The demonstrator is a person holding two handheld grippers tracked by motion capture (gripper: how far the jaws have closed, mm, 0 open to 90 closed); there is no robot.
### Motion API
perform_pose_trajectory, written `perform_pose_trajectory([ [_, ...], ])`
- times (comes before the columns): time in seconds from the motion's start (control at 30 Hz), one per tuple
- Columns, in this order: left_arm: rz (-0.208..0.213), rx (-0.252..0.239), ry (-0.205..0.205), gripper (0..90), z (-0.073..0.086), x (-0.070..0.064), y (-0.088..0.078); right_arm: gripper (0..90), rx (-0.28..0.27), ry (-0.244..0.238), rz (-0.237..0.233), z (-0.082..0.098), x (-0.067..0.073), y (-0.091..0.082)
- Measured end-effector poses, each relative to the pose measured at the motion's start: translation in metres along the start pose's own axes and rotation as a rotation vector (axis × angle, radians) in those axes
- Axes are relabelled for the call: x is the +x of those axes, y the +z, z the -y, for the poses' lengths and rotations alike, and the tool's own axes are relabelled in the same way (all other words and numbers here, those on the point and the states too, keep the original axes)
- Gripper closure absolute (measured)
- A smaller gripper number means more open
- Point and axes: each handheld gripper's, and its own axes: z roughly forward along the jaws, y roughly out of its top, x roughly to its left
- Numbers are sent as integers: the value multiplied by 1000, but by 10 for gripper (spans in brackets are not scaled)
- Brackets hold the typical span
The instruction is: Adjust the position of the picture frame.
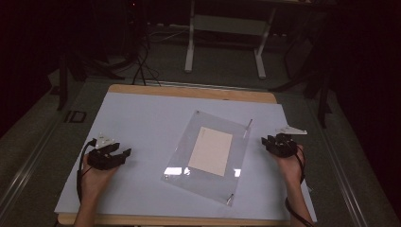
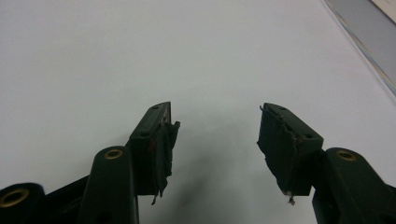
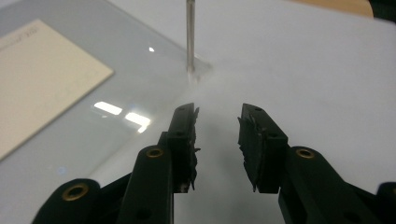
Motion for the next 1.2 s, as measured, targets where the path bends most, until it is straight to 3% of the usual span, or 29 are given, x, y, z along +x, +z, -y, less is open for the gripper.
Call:
perform_pose_trajectory([
  [0.2, -6, 16, 48, 449, 1, -7, 4, 660, -11, -5, -16, -18, 3, 16],
  [0.37, 15, 6, 73, 473, 1, -12, 2, 660, -16, -20, -22, -31, 9, 31],
  [0.6, 23, -4, 51, 477, 3, -11, -1, 666, -14, -36, -26, -44, 15, 52],
  [0.73, 25, -13, 39, 484, 3, -9, -3, 702, 2, -21, -6, -49, 17, 67],
  [0.8, 26, -22, 24, 488, 4, -6, -5, 738, 16, 11, 7, -50, 16, 76],
  [0.9, 28, -24, 16, 498, 4, -4, -5, 741, 11, 36, 5, -50, 16, 80],
  [0.97, 28, -26, 13, 502, 4, -4, -6, 834, 30, 25, 13, -50, 18, 86],
  [1.2, 22, -27, 20, 508, 4, -4, -5, 852, 26, 70, 24, -50, 19, 87],
])
